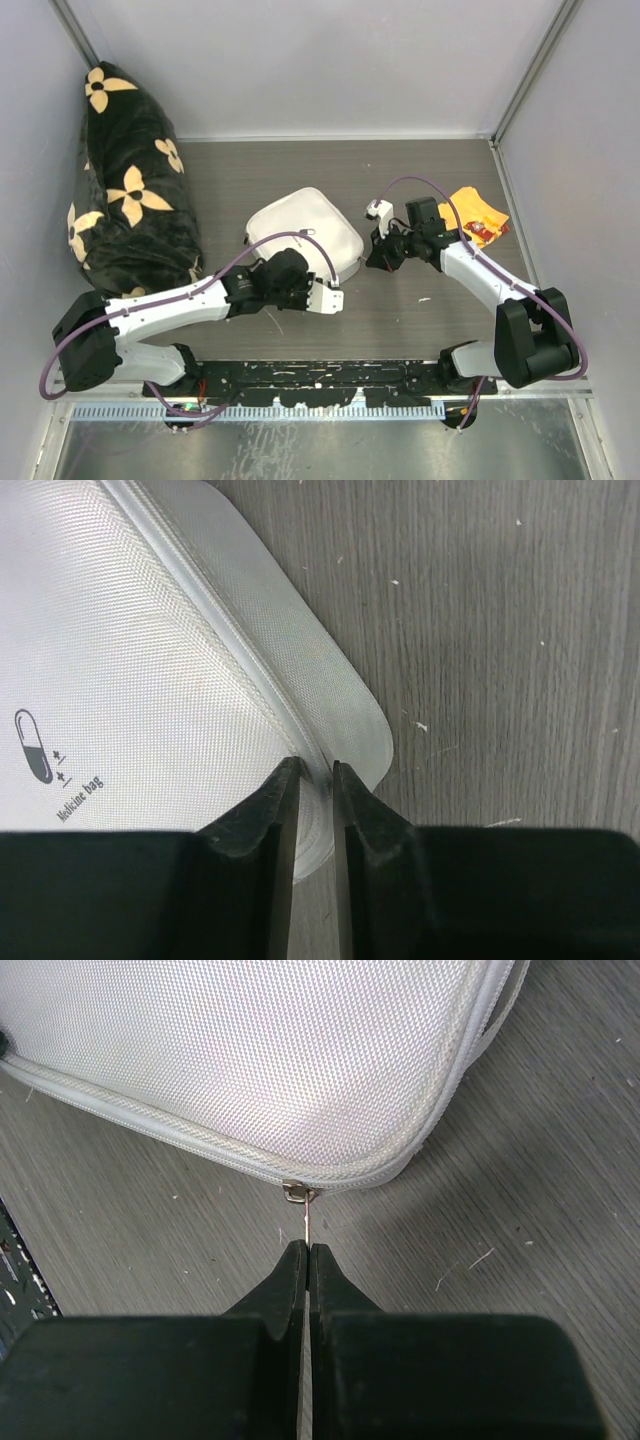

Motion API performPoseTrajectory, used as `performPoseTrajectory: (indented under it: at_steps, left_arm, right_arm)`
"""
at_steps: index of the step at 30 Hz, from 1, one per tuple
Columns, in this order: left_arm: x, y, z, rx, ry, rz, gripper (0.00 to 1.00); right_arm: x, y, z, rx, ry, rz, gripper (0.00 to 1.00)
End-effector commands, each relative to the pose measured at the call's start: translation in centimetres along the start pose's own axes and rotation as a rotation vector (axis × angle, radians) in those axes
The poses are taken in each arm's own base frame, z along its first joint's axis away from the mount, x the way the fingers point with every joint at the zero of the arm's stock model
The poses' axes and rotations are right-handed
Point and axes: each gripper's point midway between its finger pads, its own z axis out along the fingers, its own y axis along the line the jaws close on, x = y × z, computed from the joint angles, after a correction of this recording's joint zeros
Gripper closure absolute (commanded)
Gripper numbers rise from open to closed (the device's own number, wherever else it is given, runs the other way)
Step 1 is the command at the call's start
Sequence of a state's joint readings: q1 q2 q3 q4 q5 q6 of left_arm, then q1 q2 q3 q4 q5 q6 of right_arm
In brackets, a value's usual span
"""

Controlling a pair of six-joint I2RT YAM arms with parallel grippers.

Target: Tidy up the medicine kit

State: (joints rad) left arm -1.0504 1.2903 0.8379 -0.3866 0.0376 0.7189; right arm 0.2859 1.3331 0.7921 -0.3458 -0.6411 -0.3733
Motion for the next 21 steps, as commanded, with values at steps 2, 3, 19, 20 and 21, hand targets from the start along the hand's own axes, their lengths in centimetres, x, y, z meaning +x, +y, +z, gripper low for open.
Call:
performPoseTrajectory:
  at_steps: [2,3,19,20,21]
  left_arm:
    - [-0.2,-1.7,-1.2,0.086,-0.029,-0.013,0.66]
    - [-0.8,-1.1,-1.2,0.065,-0.049,-0.012,0.59]
    - [-7.6,7.5,3.0,-0.174,-0.165,-0.069,0.18]
    - [-7.7,7.7,3.5,-0.181,-0.158,-0.072,0.18]
    - [-7.7,8.1,4.0,-0.193,-0.149,-0.076,0.18]
  right_arm:
    - [-3.4,-0.8,-1.0,0.028,-0.111,-0.103,0.99]
    - [-3.5,-0.6,-1.0,0.021,-0.113,-0.103,0.99]
    - [-4.0,0.5,-1.5,-0.019,-0.140,-0.115,0.99]
    - [-4.0,0.5,-1.5,-0.018,-0.140,-0.113,0.99]
    - [-4.0,0.5,-1.5,-0.018,-0.140,-0.113,0.99]
